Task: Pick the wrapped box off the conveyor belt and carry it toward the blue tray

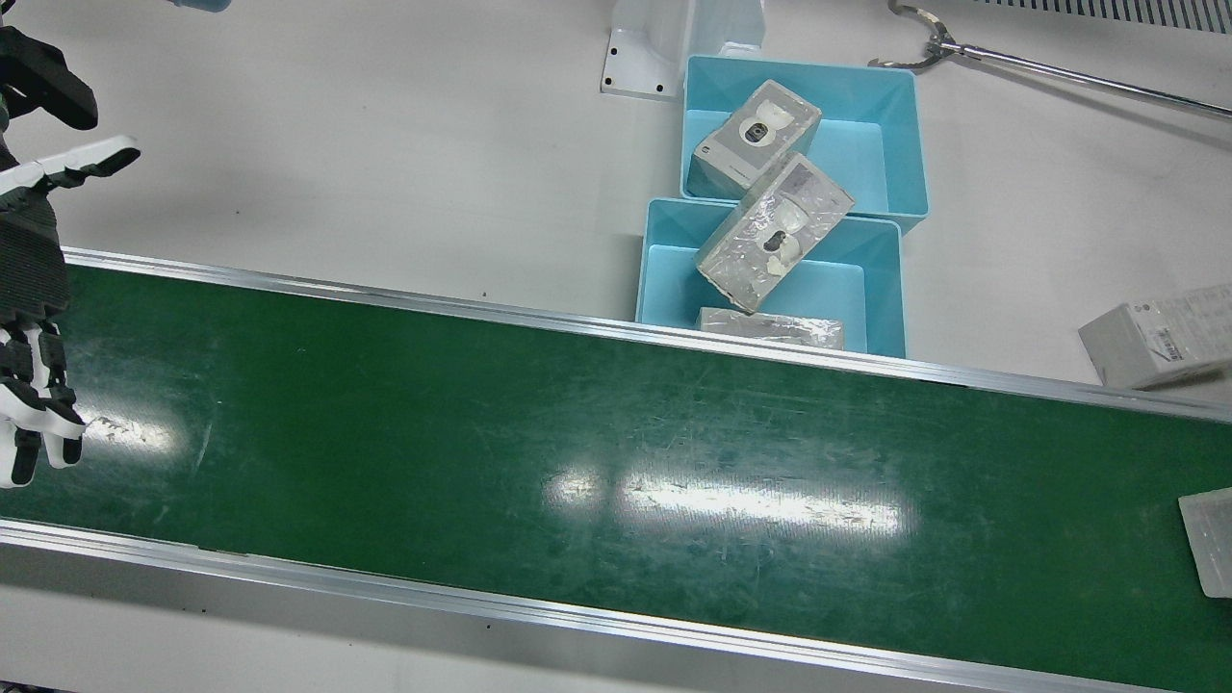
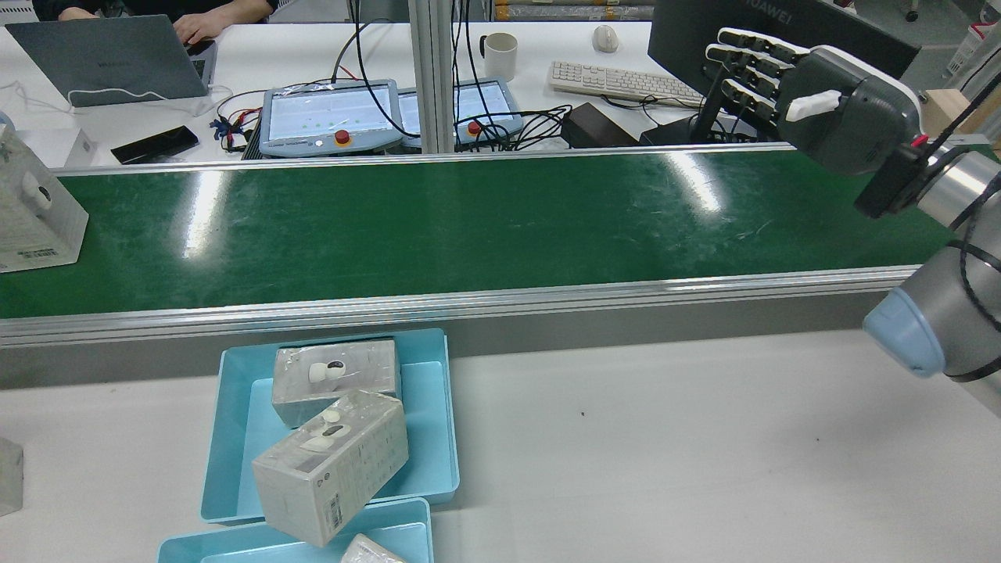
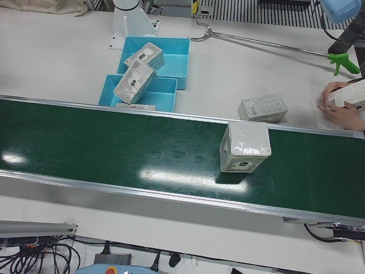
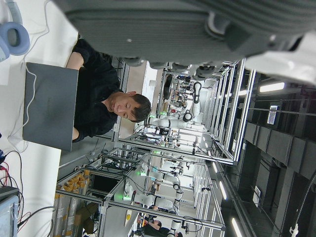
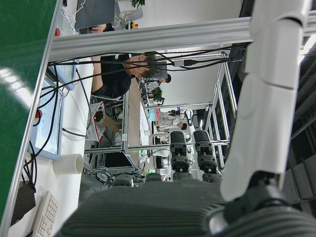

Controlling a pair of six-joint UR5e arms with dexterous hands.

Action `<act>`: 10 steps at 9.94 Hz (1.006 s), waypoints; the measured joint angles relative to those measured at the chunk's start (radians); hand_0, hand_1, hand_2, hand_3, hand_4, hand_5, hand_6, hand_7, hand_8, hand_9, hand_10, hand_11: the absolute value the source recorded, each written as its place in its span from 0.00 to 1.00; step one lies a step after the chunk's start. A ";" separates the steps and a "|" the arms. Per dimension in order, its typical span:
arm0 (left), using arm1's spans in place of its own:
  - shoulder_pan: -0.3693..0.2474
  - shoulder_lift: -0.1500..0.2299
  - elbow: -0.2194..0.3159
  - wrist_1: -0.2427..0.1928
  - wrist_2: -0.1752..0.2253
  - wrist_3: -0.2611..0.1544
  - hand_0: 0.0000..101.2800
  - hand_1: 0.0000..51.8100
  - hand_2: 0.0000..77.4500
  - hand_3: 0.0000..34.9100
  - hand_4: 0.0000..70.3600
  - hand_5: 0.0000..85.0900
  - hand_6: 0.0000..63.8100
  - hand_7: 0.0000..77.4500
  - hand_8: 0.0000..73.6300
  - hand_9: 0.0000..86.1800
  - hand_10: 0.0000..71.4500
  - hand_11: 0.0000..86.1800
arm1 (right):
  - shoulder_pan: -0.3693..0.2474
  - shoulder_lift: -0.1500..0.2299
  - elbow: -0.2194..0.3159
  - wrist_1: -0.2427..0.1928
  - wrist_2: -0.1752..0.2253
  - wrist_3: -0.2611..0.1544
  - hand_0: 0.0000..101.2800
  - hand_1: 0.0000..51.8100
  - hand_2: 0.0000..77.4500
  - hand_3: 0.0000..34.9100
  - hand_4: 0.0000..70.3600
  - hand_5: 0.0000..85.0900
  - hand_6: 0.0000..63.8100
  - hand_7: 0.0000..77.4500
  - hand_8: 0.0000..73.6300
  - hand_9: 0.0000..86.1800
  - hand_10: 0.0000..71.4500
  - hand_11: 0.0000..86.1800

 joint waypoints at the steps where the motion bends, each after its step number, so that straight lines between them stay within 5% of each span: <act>1: 0.000 0.000 0.000 0.000 0.000 0.000 0.00 0.00 0.01 0.00 0.00 0.01 0.00 0.01 0.01 0.01 0.01 0.00 | 0.008 -0.010 0.002 0.003 -0.001 0.002 0.47 0.20 0.03 0.20 0.16 0.18 0.04 0.23 0.00 0.03 0.00 0.02; 10: 0.000 0.000 0.000 0.000 0.000 0.000 0.00 0.00 0.01 0.00 0.00 0.01 0.00 0.01 0.01 0.01 0.01 0.01 | 0.016 -0.040 0.036 0.014 -0.042 0.010 0.46 0.19 0.03 0.26 0.07 0.16 0.00 0.14 0.00 0.01 0.00 0.02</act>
